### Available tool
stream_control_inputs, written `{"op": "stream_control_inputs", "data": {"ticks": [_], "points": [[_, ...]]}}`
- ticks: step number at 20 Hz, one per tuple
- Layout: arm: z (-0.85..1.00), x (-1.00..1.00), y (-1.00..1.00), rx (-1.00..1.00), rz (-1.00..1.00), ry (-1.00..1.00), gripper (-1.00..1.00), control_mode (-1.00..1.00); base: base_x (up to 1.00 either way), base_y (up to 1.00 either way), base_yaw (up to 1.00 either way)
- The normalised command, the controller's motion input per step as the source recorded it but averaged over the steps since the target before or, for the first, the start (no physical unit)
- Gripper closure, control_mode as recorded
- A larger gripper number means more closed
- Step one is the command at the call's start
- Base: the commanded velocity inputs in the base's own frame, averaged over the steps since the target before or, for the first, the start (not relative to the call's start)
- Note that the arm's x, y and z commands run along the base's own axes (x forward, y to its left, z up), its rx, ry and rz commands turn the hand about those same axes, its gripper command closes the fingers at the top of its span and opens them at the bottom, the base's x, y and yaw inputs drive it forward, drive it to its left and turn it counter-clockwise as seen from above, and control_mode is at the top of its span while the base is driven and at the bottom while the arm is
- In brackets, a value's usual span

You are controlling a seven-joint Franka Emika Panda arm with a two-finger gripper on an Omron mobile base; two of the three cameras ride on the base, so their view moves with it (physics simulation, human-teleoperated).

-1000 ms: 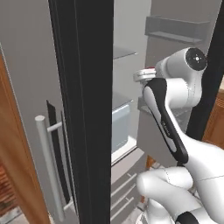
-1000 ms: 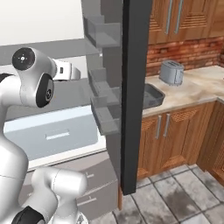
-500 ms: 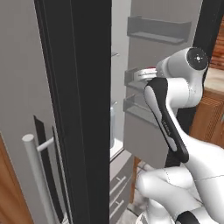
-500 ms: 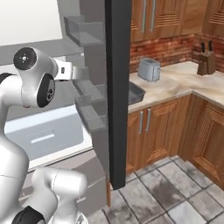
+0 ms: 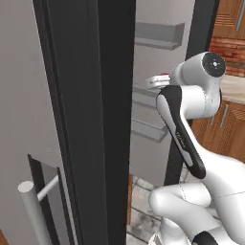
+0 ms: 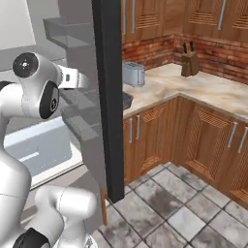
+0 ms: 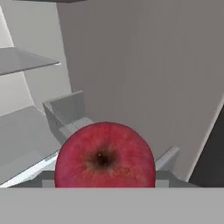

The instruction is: Pick the apple and peach from the fridge and place them inside the tupperware on the counter.

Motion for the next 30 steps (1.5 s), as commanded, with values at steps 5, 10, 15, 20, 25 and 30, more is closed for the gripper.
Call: {"op": "stream_control_inputs", "data": {"ticks": [5,10,15,20,25,30], "points": [[0.0,0.0,0.0,0.0,0.0,0.0,1.0,1.0,-1.0,0.06,-0.47],[0.0,0.0,0.0,0.0,0.0,0.0,1.0,1.0,-0.86,0.0,-0.5],[0.0,0.0,0.0,0.0,0.0,0.0,1.0,1.0,-0.5,-0.06,-0.49],[0.0,0.0,0.0,0.0,0.0,0.0,1.0,1.0,0.04,-0.31,-0.44],[0.0,0.0,0.0,0.0,0.0,0.0,1.0,1.0,0.33,-0.12,-0.39],[0.0,0.0,0.0,0.0,0.0,0.0,1.0,1.0,0.62,0.0,-0.34]]}}
